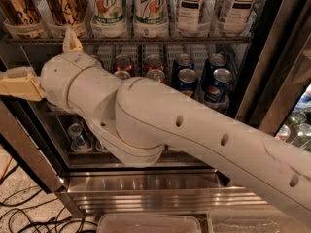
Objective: Pick orange can from top shelf of fridge
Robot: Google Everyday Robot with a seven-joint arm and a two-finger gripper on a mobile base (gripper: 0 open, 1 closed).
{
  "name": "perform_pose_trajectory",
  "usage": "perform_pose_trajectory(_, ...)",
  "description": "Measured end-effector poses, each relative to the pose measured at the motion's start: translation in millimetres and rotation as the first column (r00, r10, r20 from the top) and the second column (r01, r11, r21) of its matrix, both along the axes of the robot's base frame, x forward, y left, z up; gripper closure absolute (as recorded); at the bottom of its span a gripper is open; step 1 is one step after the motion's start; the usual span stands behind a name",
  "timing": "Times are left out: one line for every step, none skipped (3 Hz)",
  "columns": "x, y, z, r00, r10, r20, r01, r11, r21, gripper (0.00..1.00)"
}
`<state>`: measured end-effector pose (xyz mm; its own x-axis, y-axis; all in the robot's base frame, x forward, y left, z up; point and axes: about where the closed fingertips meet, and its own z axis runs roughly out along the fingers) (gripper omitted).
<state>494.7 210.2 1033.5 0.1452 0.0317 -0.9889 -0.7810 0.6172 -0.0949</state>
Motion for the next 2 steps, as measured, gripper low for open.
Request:
perform_pose_trajectory(0.0, 0.0, 0.0, 1.0, 0.0, 0.0, 0.0, 1.0, 0.0, 0.0)
perform_pose_trajectory(2.8, -0.5, 2.9, 0.9998, -0.013, 0.011, 0.013, 1.0, 0.007, 0.0)
